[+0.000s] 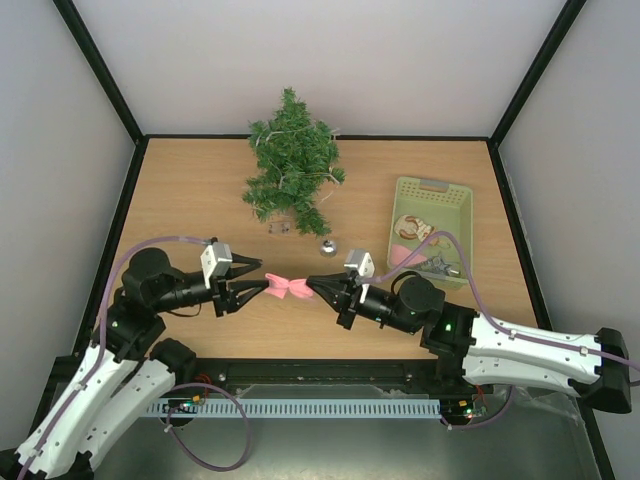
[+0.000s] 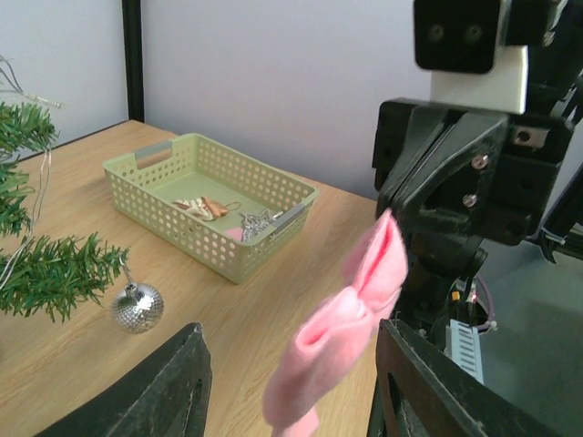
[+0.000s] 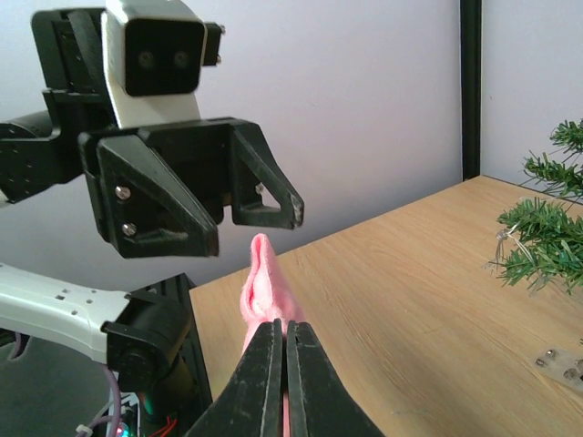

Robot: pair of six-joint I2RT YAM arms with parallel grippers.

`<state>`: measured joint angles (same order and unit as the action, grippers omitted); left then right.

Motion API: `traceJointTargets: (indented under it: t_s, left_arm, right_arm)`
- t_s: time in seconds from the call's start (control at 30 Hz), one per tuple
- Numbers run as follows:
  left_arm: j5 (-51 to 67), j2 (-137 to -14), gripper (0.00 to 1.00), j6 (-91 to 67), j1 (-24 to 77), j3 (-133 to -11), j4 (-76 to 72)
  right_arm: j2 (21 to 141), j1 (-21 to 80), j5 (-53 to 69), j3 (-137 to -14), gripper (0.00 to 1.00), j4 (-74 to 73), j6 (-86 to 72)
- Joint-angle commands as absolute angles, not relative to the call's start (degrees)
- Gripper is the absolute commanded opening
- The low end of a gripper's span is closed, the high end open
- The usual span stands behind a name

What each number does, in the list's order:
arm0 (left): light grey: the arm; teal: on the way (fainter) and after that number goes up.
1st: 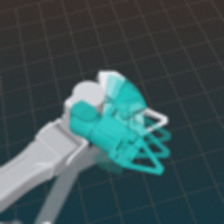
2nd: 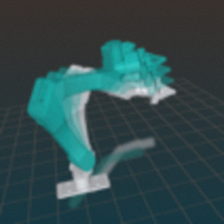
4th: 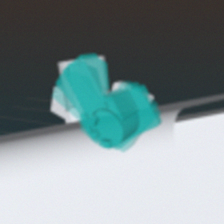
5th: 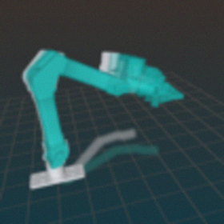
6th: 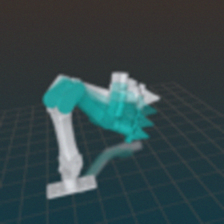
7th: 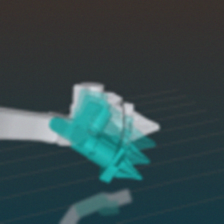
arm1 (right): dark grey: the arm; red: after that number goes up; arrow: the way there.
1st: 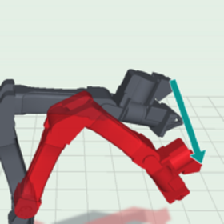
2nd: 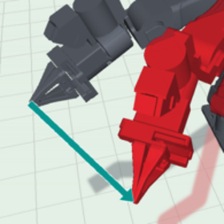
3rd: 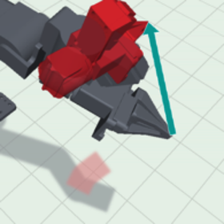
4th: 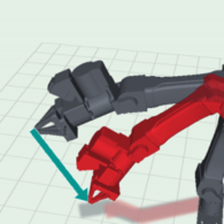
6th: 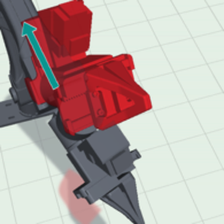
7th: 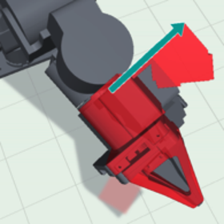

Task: Decorate the small christmas tree
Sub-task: Place the decoration item on the Christmas tree.

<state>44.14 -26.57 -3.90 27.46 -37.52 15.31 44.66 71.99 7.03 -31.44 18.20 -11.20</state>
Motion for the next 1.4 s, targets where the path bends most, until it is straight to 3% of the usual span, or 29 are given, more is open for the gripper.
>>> traceJointTargets:
  t_s: [0.0,0.13,0.27,0.53,0.77,0.83,0.93,1.2,1.27,1.3,1.37]
  left_arm:
    - [44.9,-28.0,0.51,0.0,27.6,-35.7,13.3]
    - [45.8,-28.7,0.5,0.9,27.6,-34.8,11.3]
    - [50.3,-28.7,0.43,0.6,27.6,-34.1,8.3]
    - [50.8,-28.4,0.03,0.1,27.6,-32.9,5.7]
    - [48.6,-28.5,0.02,1.4,27.6,-32.9,5.8]
    - [47.3,-28.7,0.02,2.0,27.6,-33.0,5.6]
    - [44.9,-29.6,0.02,3.6,27.6,-33.5,5.5]
    - [37.5,-39.7,0.02,9.8,26.8,-36.9,6.4]
    - [37.4,-41.7,0.02,10.0,25.6,-37.7,4.3]
    - [37.6,-42.9,0.02,9.9,24.8,-38.1,3.2]
    - [38.1,-45.5,0.02,9.8,23.3,-39.4,1.8]
  right_arm:
    - [43.2,72.3,6.8,-33.2,0.02,19.3,-12.4]
    - [43.2,72.3,7.2,-32.7,0.02,19.5,-12.5]
    - [42.9,72.3,7.1,-32.1,0.02,20.5,-13.0]
    - [42.6,72.3,6.1,-31.8,0.02,20.8,-13.3]
    - [42.1,72.3,3.5,-30.9,0.02,20.7,-13.3]
    - [41.7,72.3,2.1,-30.7,0.1,20.2,-13.6]
    - [40.5,72.3,-1.3,-30.4,0.32,18.8,-14.3]
    - [33.9,72.3,-7.9,-29.0,0.69,16.3,-14.7]
    - [32.9,72.3,-8.4,-29.0,0.85,15.2,-14.6]
    - [32.4,72.3,-8.5,-29.0,1.0,14.5,-14.6]
    - [31.4,72.3,-9.1,-29.1,0.98,13.5,-14.6]
